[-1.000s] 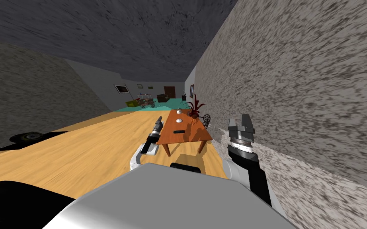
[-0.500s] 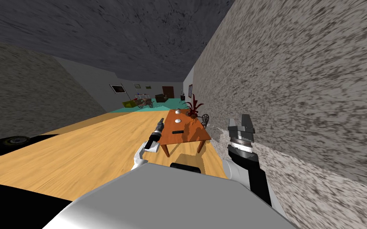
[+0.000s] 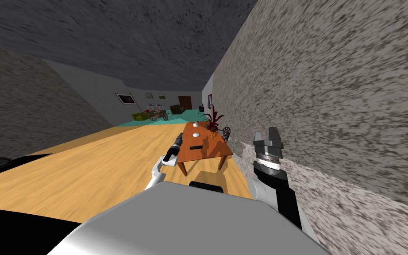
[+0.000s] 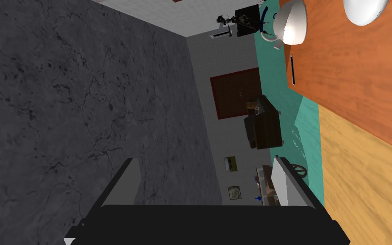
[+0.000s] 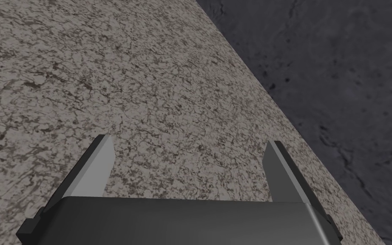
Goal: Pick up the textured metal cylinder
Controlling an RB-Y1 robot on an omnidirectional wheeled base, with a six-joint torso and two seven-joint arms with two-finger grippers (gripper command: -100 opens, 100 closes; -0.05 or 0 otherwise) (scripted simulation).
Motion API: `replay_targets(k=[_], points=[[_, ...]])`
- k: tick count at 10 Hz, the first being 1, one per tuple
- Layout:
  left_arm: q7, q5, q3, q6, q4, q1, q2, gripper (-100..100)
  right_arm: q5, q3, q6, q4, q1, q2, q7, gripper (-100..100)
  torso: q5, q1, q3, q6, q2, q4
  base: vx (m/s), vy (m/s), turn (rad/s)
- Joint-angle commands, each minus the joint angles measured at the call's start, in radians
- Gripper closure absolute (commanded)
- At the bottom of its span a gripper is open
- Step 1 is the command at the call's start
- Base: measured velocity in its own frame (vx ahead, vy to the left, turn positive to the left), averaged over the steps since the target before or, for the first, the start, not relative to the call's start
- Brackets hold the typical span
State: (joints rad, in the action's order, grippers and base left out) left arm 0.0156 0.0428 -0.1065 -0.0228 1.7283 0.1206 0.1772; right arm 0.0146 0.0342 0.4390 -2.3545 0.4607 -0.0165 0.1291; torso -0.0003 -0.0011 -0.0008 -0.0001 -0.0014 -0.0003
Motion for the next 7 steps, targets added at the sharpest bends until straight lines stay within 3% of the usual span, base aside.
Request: replay_targets(k=[1,4,7], points=[[0.002,-0.001,-0.003,0.023,-0.028,-0.007,0.002,-100,0.000,0.000,0.000,0.000,0.000,0.000,0.000,0,0.000,0.000,0.000,0.000,0.000,0.000,0.015,-0.012,-0.037],[0.011,-0.006,-0.024,0.114,-0.111,-0.065,0.011,-100,0.000,0.000,0.000,0.000,0.000,0.000,0.000,0,0.000,0.000,0.000,0.000,0.000,0.000,0.015,-0.017,-0.064],[0.016,-0.009,-0.034,0.159,-0.169,-0.093,0.014,-100,0.000,0.000,0.000,0.000,0.000,0.000,0.000,0,0.000,-0.001,0.000,0.000,0.000,0.000,0.020,-0.021,-0.058]])
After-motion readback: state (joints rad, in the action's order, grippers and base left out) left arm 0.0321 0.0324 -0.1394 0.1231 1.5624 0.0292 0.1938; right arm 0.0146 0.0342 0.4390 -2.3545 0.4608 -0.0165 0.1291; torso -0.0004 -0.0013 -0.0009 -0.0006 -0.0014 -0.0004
